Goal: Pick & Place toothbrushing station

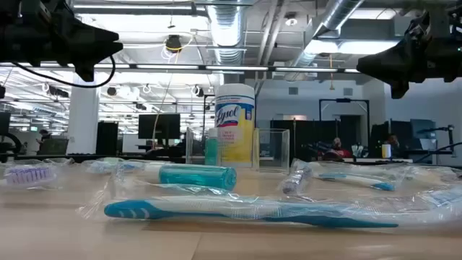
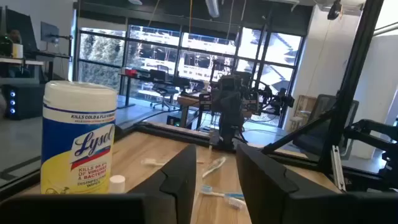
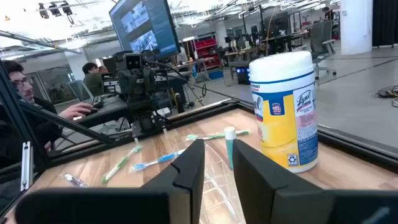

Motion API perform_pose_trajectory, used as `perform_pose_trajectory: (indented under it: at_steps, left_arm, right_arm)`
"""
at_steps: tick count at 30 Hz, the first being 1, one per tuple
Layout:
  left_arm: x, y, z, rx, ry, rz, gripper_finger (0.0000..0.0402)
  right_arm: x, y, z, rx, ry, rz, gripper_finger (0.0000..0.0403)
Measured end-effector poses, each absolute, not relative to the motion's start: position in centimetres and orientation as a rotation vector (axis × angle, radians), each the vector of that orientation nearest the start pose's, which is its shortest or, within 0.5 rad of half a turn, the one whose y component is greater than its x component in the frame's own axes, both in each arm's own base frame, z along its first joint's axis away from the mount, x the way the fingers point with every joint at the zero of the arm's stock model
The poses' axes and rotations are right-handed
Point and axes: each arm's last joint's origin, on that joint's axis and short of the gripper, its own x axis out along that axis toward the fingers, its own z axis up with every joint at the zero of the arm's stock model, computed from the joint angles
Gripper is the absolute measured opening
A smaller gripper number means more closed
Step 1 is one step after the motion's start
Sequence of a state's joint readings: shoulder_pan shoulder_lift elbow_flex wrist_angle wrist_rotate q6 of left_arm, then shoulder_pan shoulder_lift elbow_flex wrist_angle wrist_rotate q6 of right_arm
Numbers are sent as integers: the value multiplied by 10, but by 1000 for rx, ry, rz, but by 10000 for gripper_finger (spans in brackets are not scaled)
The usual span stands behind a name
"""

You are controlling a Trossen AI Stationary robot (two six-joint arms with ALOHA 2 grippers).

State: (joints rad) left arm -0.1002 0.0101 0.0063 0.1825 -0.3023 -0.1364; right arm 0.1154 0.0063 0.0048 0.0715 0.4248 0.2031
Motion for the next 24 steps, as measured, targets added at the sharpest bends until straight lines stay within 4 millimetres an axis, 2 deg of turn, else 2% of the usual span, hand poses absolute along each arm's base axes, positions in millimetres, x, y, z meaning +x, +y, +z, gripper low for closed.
perform_pose_trajectory:
  at_steps: [16, 24]
  left_arm:
    - [96, -1, 182, -172, -181, 191, 111]
    - [108, 3, 175, -150, -100, 309, 111]
  right_arm:
    - [96, -1, 171, 220, -100, -305, 75]
    - [96, -1, 171, 220, -99, -305, 75]
